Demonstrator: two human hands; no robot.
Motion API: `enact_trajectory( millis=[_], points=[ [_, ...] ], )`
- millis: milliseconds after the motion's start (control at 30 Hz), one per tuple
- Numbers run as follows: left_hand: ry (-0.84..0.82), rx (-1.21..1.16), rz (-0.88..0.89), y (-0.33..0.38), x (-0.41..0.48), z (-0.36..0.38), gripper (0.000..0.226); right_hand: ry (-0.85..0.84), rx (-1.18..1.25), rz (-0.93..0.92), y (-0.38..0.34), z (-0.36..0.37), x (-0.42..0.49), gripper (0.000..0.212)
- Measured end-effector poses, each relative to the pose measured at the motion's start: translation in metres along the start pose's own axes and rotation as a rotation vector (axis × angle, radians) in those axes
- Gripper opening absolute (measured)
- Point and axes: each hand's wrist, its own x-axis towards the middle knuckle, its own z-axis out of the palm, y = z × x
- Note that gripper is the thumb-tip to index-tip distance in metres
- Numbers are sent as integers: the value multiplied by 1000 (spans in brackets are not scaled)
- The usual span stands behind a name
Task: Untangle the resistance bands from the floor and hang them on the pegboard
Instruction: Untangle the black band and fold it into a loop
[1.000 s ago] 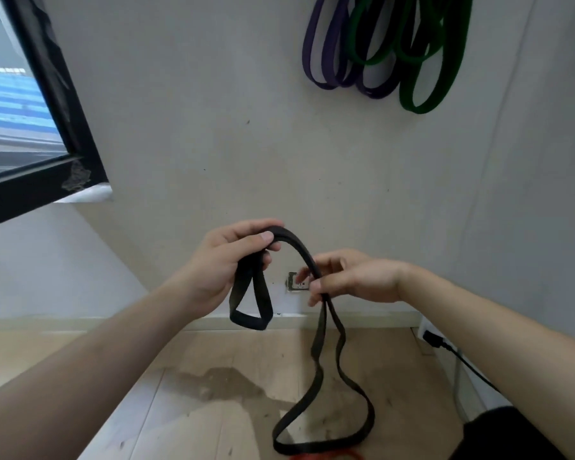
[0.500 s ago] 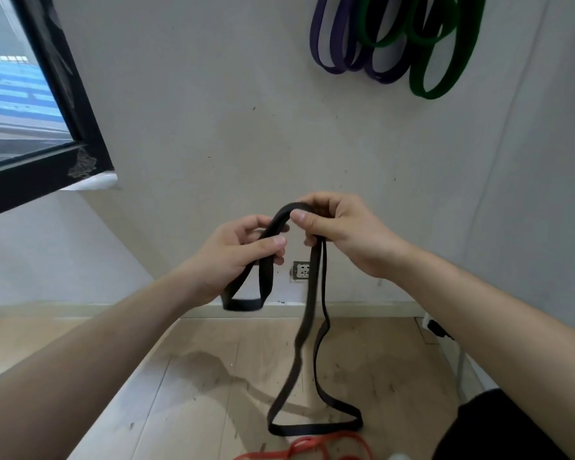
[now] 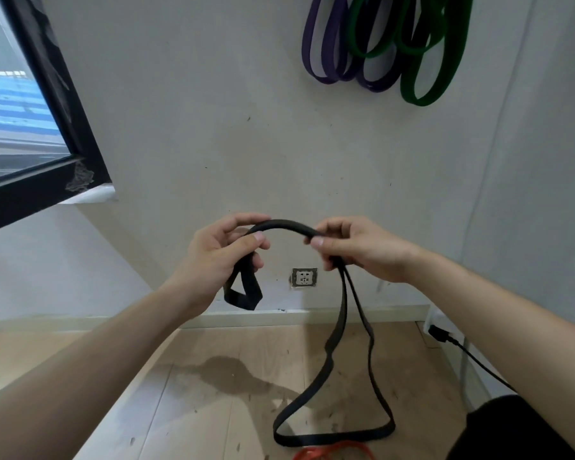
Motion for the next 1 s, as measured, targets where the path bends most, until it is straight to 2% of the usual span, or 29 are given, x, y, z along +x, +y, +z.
enact_trajectory(
  millis=[67, 167, 267, 400, 500, 600, 733, 800, 933, 1000],
  points=[
    [-26, -1, -20, 1, -1, 1, 26, -79, -26, 1, 1, 8, -2, 30],
    [-113, 16, -24, 1, -5, 10, 24, -124, 83, -57, -2, 27, 0, 35],
    [-144, 17, -24, 2, -6, 17, 26, -37, 123, -129, -6, 41, 4, 34],
    [-155, 26, -84, 3, -6, 15, 31, 67, -2, -194, -11, 41, 5, 15],
    [-177, 92, -118, -1, -6, 8, 31, 118, -41, -217, -12, 36, 6, 11],
    [-211, 231, -156, -8, -8, -3, 27, 201, 55, -231, -13, 31, 7, 8],
    [-210, 239, -197, -15, -11, -20, 15, 323, 157, -211, -13, 21, 6, 11],
    [-212, 207, -202, -16, -12, -29, 19, 374, 184, -191, -10, 15, 7, 12],
    [-178, -91, -275, -15, -9, -38, 29, 423, 195, -143, -1, 6, 8, 13],
    [-160, -151, -284, -12, -10, -39, 31, 447, 189, -110, 3, 3, 9, 12]
  ],
)
